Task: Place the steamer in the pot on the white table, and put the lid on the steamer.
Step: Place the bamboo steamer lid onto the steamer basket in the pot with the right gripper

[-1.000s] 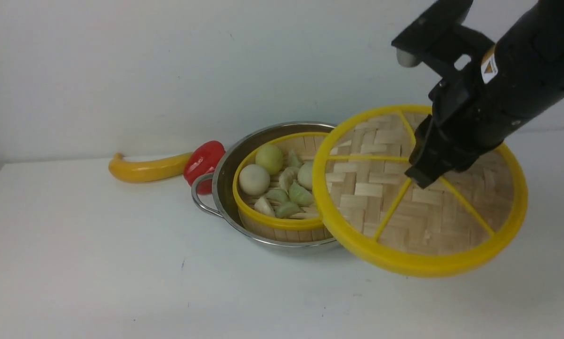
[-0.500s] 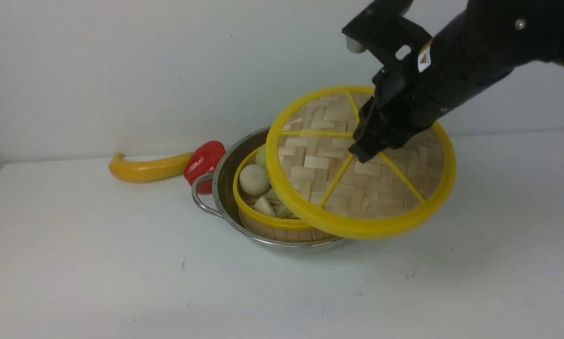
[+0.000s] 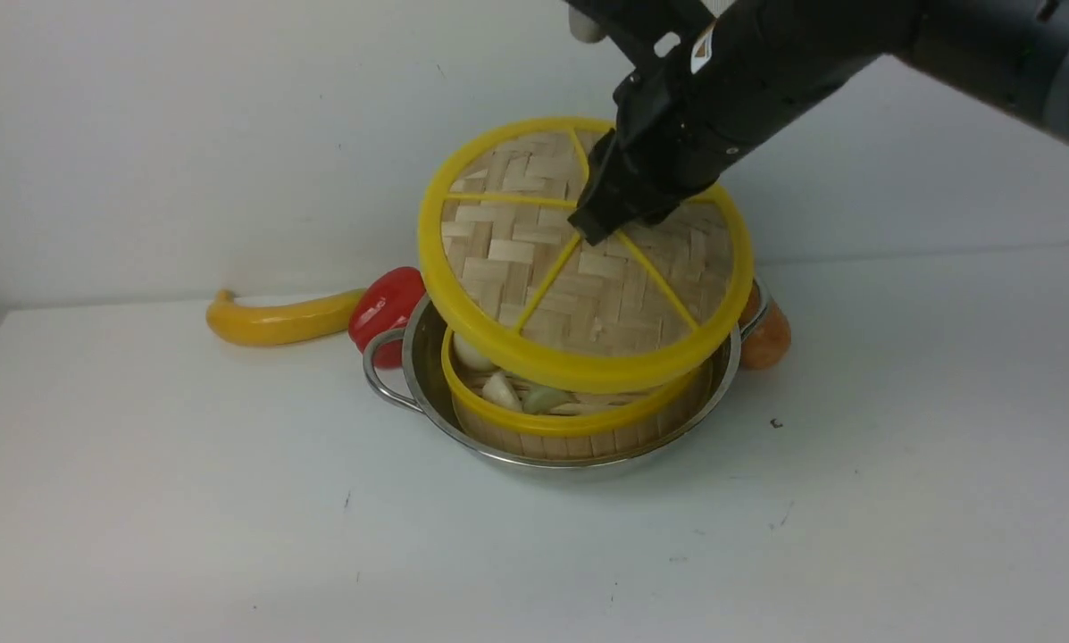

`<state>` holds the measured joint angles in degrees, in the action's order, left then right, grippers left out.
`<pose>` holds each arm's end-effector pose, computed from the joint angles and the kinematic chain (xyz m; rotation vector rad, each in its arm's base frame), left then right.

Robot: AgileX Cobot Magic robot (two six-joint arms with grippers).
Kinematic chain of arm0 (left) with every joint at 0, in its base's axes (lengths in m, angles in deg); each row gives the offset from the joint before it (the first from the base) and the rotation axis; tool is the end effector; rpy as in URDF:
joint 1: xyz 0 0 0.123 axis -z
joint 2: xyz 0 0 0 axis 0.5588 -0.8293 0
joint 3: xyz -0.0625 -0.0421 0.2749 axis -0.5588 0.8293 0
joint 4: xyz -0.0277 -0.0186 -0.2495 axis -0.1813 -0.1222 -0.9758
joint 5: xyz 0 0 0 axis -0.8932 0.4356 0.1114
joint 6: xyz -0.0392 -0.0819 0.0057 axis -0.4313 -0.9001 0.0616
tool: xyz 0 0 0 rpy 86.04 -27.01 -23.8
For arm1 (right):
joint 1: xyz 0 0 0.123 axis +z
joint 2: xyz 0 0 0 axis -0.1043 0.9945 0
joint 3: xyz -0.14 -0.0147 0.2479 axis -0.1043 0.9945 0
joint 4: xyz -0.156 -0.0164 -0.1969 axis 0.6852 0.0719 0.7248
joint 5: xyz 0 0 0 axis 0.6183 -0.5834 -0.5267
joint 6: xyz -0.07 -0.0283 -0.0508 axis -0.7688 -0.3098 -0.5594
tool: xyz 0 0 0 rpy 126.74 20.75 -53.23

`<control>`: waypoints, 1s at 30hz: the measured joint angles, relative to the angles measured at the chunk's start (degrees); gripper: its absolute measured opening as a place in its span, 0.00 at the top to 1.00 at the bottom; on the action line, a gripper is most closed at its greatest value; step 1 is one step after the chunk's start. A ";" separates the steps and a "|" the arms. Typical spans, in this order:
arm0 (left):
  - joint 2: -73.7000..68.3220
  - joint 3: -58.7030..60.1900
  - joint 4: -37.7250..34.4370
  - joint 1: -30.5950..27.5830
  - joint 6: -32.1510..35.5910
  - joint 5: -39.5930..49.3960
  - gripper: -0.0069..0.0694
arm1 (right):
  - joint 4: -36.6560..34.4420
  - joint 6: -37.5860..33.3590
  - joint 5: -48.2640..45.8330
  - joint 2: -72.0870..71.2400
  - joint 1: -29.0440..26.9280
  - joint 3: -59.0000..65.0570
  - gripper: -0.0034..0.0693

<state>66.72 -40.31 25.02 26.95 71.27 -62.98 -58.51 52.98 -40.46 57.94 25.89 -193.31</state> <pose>0.0537 0.0036 0.1797 0.0622 1.8378 0.1714 0.3642 0.2401 0.3292 -1.1259 2.2889 0.2553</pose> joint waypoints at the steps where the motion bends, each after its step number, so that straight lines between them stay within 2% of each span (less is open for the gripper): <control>1: 0.00 0.00 0.00 0.00 0.00 0.00 0.59 | 0.00 -0.52 0.14 0.49 0.00 -0.05 0.76; 17: 0.00 0.00 0.00 0.00 0.00 0.00 0.59 | 0.08 -2.84 4.63 6.36 0.05 -1.08 0.76; 25: 0.00 0.00 0.00 0.00 0.00 0.00 0.59 | 4.09 -2.13 5.65 7.82 0.05 -1.08 0.76; 30: 0.00 0.00 0.00 0.00 0.00 0.00 0.59 | 4.22 -2.13 7.35 9.53 0.05 -1.08 0.76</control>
<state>66.72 -40.31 25.02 26.95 71.27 -62.98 -54.29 50.85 -33.12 67.47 25.95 -194.39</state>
